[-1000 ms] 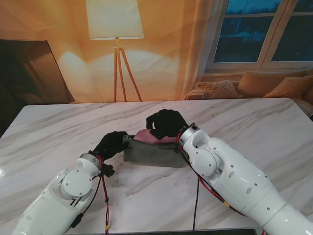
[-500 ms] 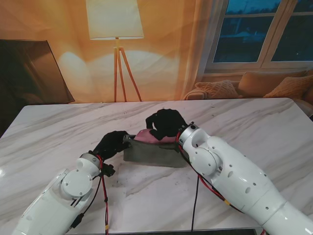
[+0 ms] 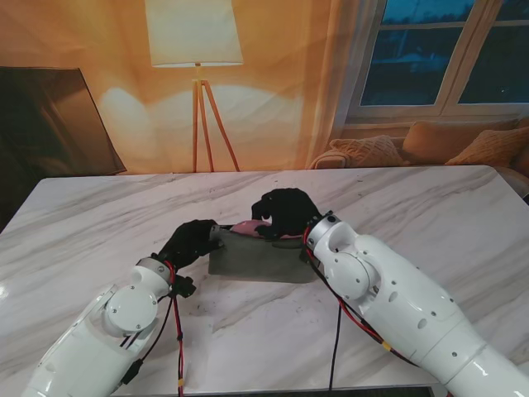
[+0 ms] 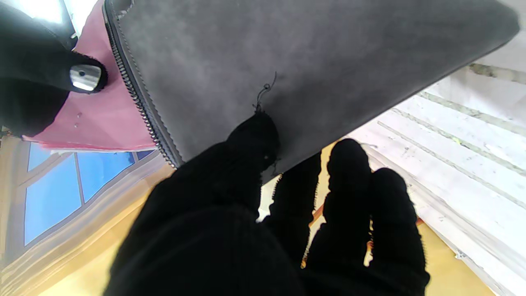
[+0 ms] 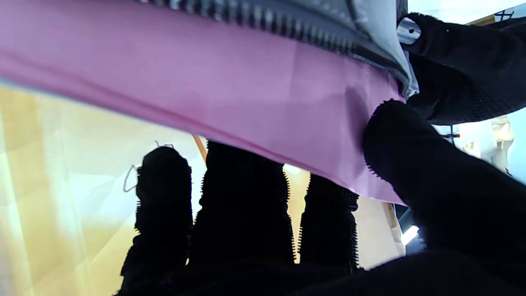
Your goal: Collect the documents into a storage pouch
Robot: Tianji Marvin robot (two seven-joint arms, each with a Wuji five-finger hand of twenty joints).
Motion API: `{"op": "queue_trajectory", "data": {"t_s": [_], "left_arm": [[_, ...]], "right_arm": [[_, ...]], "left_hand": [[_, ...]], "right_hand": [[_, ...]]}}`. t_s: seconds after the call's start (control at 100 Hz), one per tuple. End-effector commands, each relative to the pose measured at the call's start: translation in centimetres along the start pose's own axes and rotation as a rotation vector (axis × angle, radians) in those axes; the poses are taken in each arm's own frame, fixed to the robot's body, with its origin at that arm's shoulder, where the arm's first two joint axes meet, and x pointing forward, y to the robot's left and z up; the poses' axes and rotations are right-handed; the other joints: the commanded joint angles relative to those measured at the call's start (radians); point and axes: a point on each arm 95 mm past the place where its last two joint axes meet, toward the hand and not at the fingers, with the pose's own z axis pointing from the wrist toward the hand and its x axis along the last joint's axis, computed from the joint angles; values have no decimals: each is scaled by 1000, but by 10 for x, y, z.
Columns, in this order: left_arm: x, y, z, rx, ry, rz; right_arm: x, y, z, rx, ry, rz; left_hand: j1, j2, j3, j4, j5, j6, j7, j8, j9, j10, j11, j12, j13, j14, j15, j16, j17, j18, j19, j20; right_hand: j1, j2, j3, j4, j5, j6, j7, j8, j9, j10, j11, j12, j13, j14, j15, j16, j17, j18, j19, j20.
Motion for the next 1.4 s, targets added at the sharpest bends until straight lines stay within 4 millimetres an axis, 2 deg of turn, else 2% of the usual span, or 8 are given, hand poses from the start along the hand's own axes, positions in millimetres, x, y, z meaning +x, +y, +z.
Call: {"op": "queue_trajectory", "data": {"t_s": [0.0, 0.13, 0.18, 0.34, 0.52, 0.73, 0.99, 1.39], "left_arm": [[2, 0, 0, -12, 7, -4], [3, 0, -1, -8, 5, -6], [3, 1, -1, -5, 3, -9], [4, 2, -1, -4, -1, -16], [5, 1, 0, -5, 2, -14], [4, -1, 1, 6, 7, -4], [6, -2, 1, 23, 12, -6], [6, -2, 1, 21, 35, -21]], "right_arm": [[-3, -3, 0, 17, -17, 0], [-5, -7, -2, 23, -22, 10], [-5, -10, -3, 15, -26, 19], [-6, -15, -4, -26, -29, 34], [-5, -9, -1, -44, -4, 23], [-2, 10, 0, -17, 38, -45], [3, 23, -1, 77, 45, -98], [10, -3, 9, 145, 19, -65]], "left_hand": [[37, 49, -4, -10, 59, -55, 42, 6, 35, -2, 1, -2, 23, 43, 6, -8, -5, -63, 0, 9], [37, 52, -7, -10, 59, -53, 43, 7, 37, -4, -3, 2, 23, 43, 6, -9, -4, -63, 0, 8], [37, 52, -9, -10, 58, -52, 43, 6, 37, -4, -4, 3, 23, 43, 7, -9, -4, -63, -1, 7], [35, 57, -12, -10, 54, -48, 43, 6, 36, -4, -7, 6, 22, 43, 7, -10, -7, -65, -1, 6], [2, 20, 15, -9, 11, -34, 10, -3, 29, -8, -25, 12, 14, 37, -4, -18, -12, -70, -1, 3], [-36, -20, 80, -20, -1, -38, 16, 12, 31, -14, -45, 24, 10, 27, -6, -22, -11, -73, 0, 1], [-29, -1, 77, -28, 9, -43, 42, 21, 39, -11, -43, 31, 15, 32, -1, -20, -7, -70, 2, 2], [-40, -13, 60, -17, 15, -49, 29, -7, 7, -13, -53, 18, -7, 25, -24, -27, -23, -73, -7, -3]], "right_hand": [[14, 2, 26, -35, -7, -31, -6, -10, -66, -9, -29, -21, -83, -36, -63, 4, -77, -27, -73, 21], [100, 49, 0, -29, -15, -45, -14, -8, -16, -42, -49, -54, -50, -38, -137, -21, -95, 13, -151, 33], [163, 77, -26, -18, -18, -50, -14, -8, 55, -27, -81, -45, 13, -9, -159, -45, -60, 27, -149, 31], [318, 175, -121, 34, 25, -22, -49, 23, 261, 2, -36, -39, 279, 3, 13, -70, 200, 36, 72, -1], [385, 186, -136, 55, 128, 20, -53, 61, 275, 44, 54, -23, 465, -91, 265, -29, 449, -5, 268, -5], [394, 146, -89, 49, 185, 39, -60, 77, 284, 61, 94, 7, 497, -139, 387, 17, 529, -16, 299, 18], [395, 124, -66, 44, 205, 51, -74, 76, 291, 68, 98, 27, 496, -141, 421, 39, 545, -8, 311, 35], [394, 124, -59, 41, 197, 68, -83, 71, 291, 76, 90, 40, 495, -127, 403, 35, 527, 1, 293, 37]]}}
